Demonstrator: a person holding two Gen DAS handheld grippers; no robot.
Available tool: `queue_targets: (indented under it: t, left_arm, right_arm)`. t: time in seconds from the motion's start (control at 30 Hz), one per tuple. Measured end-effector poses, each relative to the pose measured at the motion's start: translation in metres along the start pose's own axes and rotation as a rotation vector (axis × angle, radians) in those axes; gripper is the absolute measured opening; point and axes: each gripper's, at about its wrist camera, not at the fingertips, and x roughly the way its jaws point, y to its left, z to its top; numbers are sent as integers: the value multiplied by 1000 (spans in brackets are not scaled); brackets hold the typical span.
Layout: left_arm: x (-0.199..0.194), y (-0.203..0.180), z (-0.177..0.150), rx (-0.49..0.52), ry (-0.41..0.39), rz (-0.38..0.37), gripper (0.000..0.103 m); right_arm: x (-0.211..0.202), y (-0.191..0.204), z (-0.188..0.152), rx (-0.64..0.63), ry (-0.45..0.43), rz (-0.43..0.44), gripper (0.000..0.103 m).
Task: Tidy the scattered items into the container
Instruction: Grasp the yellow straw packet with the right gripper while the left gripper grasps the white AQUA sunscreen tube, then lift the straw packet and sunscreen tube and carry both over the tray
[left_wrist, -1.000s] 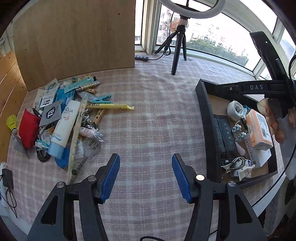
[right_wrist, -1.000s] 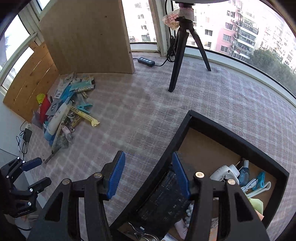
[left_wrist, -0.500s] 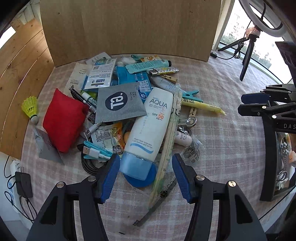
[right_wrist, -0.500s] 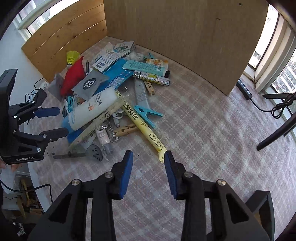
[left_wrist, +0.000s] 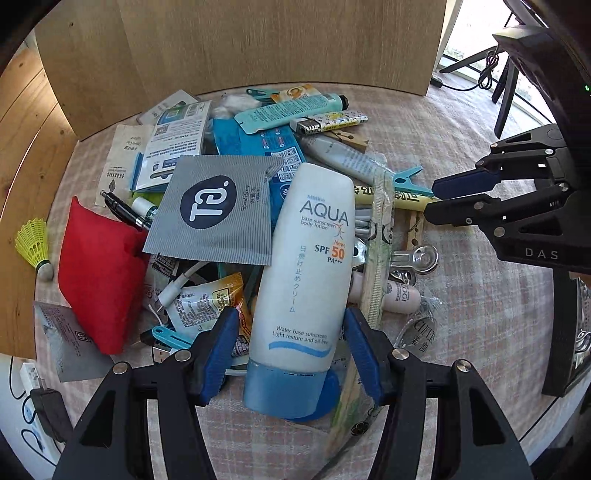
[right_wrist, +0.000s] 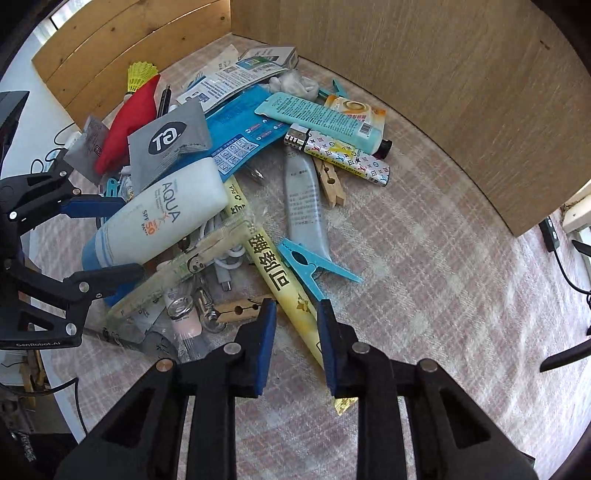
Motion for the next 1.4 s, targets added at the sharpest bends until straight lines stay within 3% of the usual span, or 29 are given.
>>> queue_targets:
  t: [0.2,0.47,0.53,0.63,0.73,0.83,1.07,1.23,1.4]
  left_arm:
    - [10,-2,11,7,12,-21,47]
    - [4,-24,-2,61,-43,-1,46]
    - [1,-33,-6,67,-48,-23,46]
    - [4,-52,-16,68,1,-150,45]
    - [7,-86,-31,149,-11,-85,44]
    - [10,-108,-42,142,28,-182,44]
    - [5,-153,-63,215,15,-197,44]
    - [1,-137,-61,130,5,-196,44]
    - [-12,-107,-51,26,-19,-198,44]
  right_arm:
    - [2,3,7,-21,-9,-5,22]
    - [-2,7,-10,-8,17,14,17]
    - [-5,10,-21,-5,36,26,14]
    - [-7,14,-43,6,71,26,13]
    - [-12,11,-67,45,97,38,12]
    - [-19,4,-92,97,122,43,12]
    - [-41,-23,-151,252,135,45,12]
    - [-64,-48,-176,426,66,125,12]
    - [-85,-59,-189,510,-9,138,12]
